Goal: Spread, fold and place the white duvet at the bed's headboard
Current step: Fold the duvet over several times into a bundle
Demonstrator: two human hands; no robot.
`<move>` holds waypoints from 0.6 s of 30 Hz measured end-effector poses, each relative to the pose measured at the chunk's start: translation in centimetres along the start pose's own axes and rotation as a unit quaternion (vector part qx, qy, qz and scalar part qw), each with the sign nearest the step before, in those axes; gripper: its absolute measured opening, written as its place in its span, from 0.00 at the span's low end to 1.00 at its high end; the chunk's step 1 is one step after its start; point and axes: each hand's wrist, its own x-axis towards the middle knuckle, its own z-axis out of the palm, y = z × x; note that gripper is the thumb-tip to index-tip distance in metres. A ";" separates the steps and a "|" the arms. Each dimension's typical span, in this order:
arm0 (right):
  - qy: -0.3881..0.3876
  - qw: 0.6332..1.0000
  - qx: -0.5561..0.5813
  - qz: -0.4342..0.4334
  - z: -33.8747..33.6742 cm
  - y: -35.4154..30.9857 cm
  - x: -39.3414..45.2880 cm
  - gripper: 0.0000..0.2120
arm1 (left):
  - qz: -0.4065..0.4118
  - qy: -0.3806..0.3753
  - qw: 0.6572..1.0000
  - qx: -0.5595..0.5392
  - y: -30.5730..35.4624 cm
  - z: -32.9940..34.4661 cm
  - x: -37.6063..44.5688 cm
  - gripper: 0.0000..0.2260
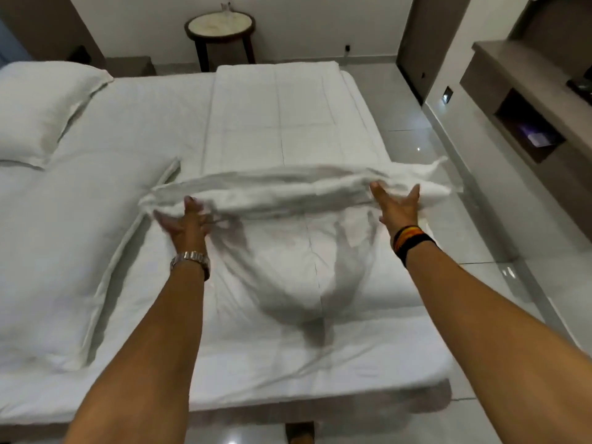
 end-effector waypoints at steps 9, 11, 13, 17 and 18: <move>0.201 0.918 -0.323 0.111 -1.3 16.6 -0.4 0.51 | -0.027 0.124 0.894 0.429 -13.5 -5.5 -3.5 0.40; 0.258 0.914 -0.262 0.170 -1.4 17.1 0.4 0.57 | -0.146 0.176 0.891 0.391 -15.4 -5.9 -4.0 0.40; 0.294 0.908 -0.190 0.229 -2.1 17.6 1.3 0.62 | -0.204 0.187 0.893 0.354 -16.6 -5.1 -3.9 0.42; 0.314 0.906 -0.084 0.273 -2.9 17.9 2.9 0.67 | -0.279 0.248 0.892 0.254 -17.7 -3.5 -2.5 0.52; 0.317 0.907 -0.071 0.268 -2.9 18.1 3.2 0.67 | -0.294 0.256 0.890 0.237 -17.9 -3.6 -2.1 0.55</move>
